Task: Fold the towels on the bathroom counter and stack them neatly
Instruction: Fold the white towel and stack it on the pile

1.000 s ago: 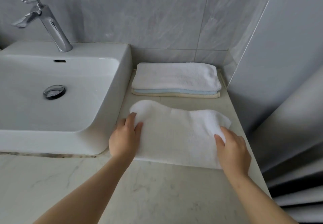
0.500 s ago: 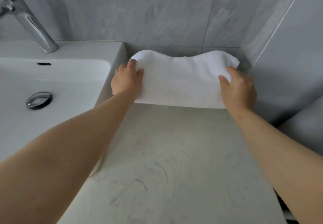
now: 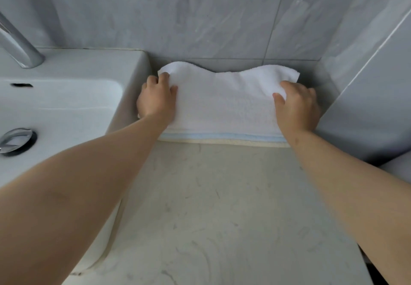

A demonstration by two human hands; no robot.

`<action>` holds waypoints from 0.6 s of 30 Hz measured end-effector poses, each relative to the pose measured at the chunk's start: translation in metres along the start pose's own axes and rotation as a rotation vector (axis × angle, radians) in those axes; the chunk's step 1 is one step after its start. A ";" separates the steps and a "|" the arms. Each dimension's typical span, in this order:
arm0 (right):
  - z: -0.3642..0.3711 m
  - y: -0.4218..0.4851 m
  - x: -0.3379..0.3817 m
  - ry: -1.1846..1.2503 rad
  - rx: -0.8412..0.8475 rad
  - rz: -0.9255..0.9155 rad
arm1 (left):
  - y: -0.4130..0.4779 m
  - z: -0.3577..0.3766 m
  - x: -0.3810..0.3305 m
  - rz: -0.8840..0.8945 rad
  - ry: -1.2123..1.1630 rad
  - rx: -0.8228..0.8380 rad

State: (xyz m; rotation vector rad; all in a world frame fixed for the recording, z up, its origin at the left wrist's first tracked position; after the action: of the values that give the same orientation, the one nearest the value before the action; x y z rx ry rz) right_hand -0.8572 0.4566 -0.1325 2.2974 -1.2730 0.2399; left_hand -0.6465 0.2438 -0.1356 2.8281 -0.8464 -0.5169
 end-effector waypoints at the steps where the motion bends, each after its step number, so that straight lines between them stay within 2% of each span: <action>1: 0.001 0.002 -0.001 -0.005 0.001 0.007 | 0.001 0.003 0.000 0.005 -0.004 -0.002; 7: 0.018 0.000 -0.010 -0.072 0.039 0.007 | -0.002 0.022 0.008 -0.027 0.077 0.036; 10: 0.025 -0.003 -0.017 -0.135 0.085 0.039 | -0.002 0.029 0.007 0.046 0.147 0.065; 18: 0.037 -0.008 -0.026 -0.252 0.389 0.171 | -0.008 0.034 0.008 0.097 0.091 0.169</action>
State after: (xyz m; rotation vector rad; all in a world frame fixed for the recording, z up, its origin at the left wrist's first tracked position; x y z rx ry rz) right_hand -0.8677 0.4606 -0.1771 2.6082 -1.6780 0.2836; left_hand -0.6486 0.2453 -0.1711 2.9154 -1.0483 -0.3145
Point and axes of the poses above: each hand's wrist, its own y-axis towards the middle knuckle, its own z-axis out of the palm, x = y × z, the point moved 7 cm from there along y, towards the middle knuckle, and after that the axes turned 7 degrees about z, right-handed, at the moved point
